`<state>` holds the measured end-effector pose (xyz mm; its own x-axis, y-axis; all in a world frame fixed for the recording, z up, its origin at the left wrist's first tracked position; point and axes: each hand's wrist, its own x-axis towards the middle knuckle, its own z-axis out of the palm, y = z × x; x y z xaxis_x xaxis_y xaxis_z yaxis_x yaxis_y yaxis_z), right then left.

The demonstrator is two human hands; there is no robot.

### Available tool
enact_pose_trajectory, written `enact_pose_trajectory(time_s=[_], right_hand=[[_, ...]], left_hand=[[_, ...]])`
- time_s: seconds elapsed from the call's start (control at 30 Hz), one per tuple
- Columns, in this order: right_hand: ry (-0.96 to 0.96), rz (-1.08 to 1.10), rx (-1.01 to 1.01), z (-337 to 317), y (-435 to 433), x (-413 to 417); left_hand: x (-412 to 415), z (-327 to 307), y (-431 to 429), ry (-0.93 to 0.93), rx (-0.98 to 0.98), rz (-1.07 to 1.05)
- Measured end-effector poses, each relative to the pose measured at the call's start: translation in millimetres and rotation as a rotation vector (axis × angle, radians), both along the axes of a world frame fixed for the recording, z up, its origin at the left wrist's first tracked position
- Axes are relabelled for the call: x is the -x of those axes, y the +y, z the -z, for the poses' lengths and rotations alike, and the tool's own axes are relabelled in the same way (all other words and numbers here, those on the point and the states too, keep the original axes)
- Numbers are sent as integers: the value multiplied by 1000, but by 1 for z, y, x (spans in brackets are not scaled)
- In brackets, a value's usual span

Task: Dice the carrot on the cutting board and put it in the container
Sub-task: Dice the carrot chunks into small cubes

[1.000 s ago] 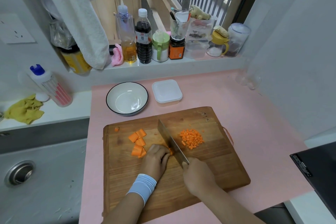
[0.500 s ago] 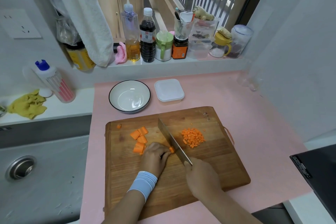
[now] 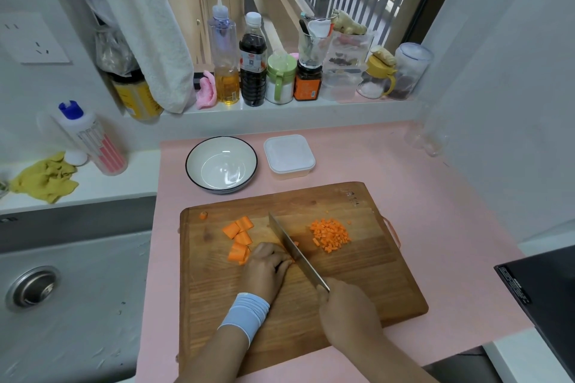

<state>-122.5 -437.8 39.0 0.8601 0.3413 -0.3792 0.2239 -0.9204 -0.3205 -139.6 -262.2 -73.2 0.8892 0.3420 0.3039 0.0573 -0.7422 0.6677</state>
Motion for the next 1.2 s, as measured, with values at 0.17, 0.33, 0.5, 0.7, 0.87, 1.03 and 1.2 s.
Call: enact_pose_trajectory(time_s=[0.17,0.33,0.5,0.7,0.87,1.03,1.2], right_hand=[[16,-1,6,0,4,-3],[64,6,-15,4,11,-6],[130,25,-75,2,20,-21],[263,70,-198,3,11,-43],[228,65,-232,-2,-3,-59],[151,37,-241,-10,-19,-82],[19,-77,-172,-13,-33,-95]], left_hand=[[0,0,1,4,19,0],[-2,0,1,5,32,3],[-3,0,1,9,43,-6],[2,0,2,33,-36,37],[-17,-5,-2,122,12,9],[-51,-26,-21,326,87,11],[-55,-40,-16,302,424,-215]])
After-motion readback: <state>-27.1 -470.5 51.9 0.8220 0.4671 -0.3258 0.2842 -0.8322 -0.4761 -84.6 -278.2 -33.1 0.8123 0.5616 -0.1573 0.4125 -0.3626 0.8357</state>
